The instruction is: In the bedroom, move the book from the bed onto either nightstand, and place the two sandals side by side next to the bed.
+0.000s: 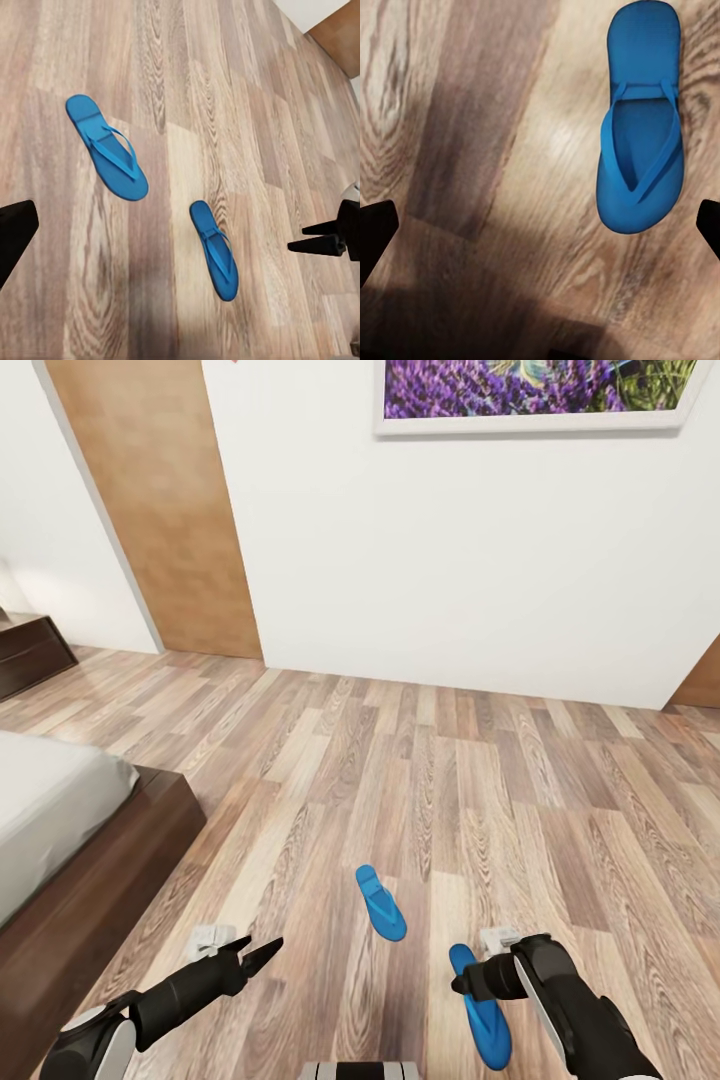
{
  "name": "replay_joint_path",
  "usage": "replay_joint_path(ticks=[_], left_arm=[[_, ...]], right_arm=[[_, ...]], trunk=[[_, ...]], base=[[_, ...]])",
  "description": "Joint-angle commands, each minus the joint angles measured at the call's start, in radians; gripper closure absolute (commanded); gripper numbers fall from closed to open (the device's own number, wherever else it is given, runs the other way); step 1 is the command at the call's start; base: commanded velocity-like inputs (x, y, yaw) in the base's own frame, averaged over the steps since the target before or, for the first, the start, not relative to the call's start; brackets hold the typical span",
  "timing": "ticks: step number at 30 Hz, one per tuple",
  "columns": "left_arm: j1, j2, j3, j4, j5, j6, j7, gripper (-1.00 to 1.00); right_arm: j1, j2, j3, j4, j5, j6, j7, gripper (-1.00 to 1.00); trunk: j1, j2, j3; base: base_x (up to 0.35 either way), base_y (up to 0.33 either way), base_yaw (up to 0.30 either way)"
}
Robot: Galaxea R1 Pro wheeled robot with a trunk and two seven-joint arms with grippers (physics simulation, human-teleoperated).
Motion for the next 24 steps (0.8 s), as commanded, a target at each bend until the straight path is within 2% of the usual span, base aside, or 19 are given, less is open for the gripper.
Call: replay_joint_path(ticks=[1,24], left_arm=[[0.0,0.0,0.001,0.0,0.006,0.007,-0.001,-1.0],[0.0,0.0,-0.001,0.001,0.006,0.007,0.0,-1.0]], right_arm=[[0.0,-0.001,0.002,-0.001,0.01,0.003,0.008,-1.0],[0.0,-0.004,0.0,-0.001,0.012,0.001,0.006,-1.0]], trunk=[[0.0,-0.001,-0.005],[0.011,-0.006,-0.094]], base=[[0.002,0.0,0.0],[0.0,0.0,0.0]])
